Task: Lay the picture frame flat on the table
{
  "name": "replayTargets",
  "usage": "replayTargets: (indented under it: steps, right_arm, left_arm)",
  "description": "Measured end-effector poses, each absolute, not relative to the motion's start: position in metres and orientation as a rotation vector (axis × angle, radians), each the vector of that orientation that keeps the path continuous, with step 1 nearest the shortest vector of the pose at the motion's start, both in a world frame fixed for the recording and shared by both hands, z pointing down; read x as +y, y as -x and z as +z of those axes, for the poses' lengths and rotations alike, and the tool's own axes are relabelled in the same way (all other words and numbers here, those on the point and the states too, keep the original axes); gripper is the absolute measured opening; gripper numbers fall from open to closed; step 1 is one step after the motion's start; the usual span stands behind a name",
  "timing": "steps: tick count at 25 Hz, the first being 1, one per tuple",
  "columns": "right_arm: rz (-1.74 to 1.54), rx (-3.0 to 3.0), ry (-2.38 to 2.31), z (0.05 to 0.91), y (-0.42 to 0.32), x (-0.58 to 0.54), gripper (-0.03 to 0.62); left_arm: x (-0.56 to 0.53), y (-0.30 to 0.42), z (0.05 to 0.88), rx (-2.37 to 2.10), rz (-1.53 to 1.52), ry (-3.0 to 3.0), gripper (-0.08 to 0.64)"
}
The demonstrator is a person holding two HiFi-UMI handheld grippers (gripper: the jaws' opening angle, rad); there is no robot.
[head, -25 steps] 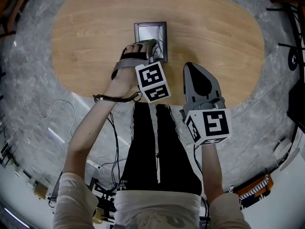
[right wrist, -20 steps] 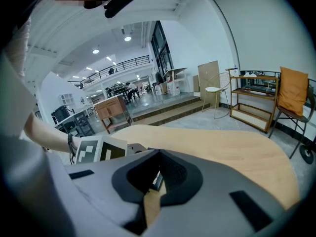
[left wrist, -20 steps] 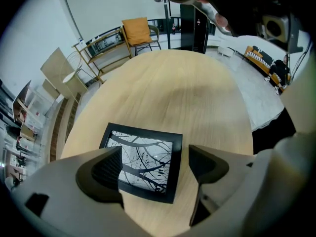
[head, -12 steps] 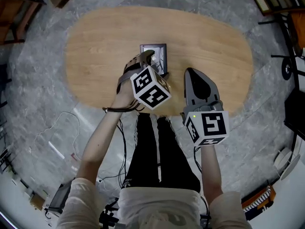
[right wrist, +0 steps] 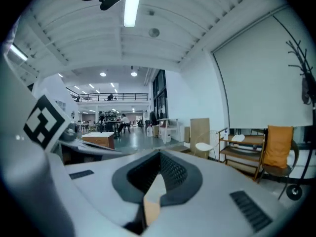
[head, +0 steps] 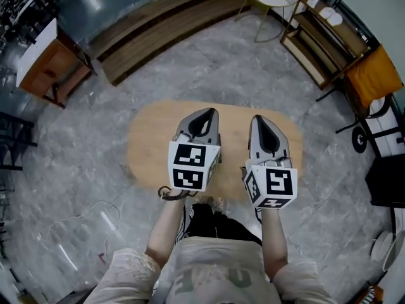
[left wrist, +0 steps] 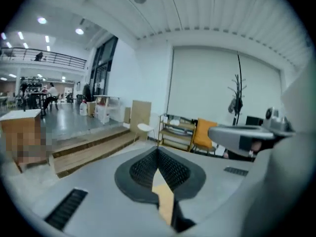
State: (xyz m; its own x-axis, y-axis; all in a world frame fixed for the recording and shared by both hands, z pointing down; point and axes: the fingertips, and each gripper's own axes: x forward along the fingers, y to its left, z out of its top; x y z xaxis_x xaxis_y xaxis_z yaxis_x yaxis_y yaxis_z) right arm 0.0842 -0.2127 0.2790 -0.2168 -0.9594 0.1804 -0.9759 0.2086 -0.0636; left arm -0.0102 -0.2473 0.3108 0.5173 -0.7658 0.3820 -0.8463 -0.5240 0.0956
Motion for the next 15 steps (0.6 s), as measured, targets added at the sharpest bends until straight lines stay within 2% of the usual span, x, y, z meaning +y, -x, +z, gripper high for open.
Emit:
replayTargets:
  steps: [3, 6, 15]
  right_arm:
    - [0.117, -2.378, -1.954, 0.210, -0.082, -0.182, 0.008]
    - [0.010, -2.378, -2.009, 0.170, -0.081, -0.145, 0.008]
    - [-0.010, -2.382, -2.008, 0.161, -0.076, -0.095, 0.007]
  left_arm:
    - [-0.216, 0.020, 0.228, -1.455, 0.189, -2.491, 0.011]
    - [-0.177, 0.028, 0.183, -1.538, 0.067, -2.485, 0.011]
    - [-0.119, 0.052, 0.160, -1.645, -0.044, -2.454, 0.010]
